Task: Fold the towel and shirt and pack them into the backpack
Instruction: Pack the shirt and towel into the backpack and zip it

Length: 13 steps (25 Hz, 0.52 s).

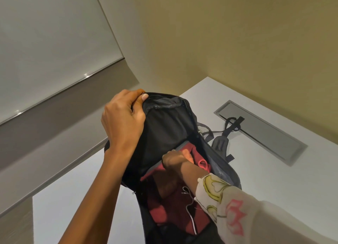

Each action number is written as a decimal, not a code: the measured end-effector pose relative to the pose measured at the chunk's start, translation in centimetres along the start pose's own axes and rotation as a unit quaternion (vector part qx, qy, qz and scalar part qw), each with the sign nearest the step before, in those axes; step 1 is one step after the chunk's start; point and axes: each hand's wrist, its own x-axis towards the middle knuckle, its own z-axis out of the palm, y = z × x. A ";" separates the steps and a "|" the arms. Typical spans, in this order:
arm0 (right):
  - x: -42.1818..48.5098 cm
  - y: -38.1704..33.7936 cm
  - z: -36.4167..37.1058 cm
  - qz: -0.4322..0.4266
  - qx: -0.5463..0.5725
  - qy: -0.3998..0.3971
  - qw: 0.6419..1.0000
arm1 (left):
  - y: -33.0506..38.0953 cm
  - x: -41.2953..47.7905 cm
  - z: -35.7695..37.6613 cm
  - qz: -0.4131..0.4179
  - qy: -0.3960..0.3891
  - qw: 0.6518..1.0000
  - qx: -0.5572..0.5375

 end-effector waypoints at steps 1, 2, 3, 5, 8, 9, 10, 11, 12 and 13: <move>-0.4 0.4 -0.1 0.011 0.010 0.003 1.000 | -0.1 0.0 -0.1 0.006 -0.002 1.000 0.003; -0.1 0.6 0.7 0.019 0.022 0.028 0.999 | -0.2 -0.1 -0.2 0.011 -0.004 1.000 0.004; 0.4 0.9 1.1 0.019 0.033 0.027 0.999 | -0.3 -0.1 -0.2 0.015 -0.006 1.000 0.004; 0.5 1.3 0.9 0.024 0.058 -0.006 0.998 | -0.5 0.0 -0.1 0.020 -0.009 1.000 0.002; 1.8 1.0 1.6 0.010 0.086 0.010 0.996 | -0.6 0.1 0.0 0.021 -0.009 1.000 -0.015; 1.9 0.9 2.0 0.017 0.092 0.027 0.995 | -0.6 -0.1 0.1 0.022 -0.010 0.999 -0.023; 2.1 0.9 2.5 0.034 0.099 0.056 0.993 | -0.5 -0.3 0.1 0.023 -0.012 0.999 -0.031; 2.3 0.8 3.0 0.050 0.109 0.069 0.990 | -0.4 -0.5 0.1 0.025 -0.017 0.999 -0.038; 2.3 0.4 3.2 0.050 0.109 0.084 0.989 | -0.3 -0.7 0.1 0.029 -0.023 0.998 -0.042; 2.6 0.0 3.4 0.056 0.112 0.106 0.986 | -0.2 -0.8 0.0 0.036 -0.030 0.998 -0.042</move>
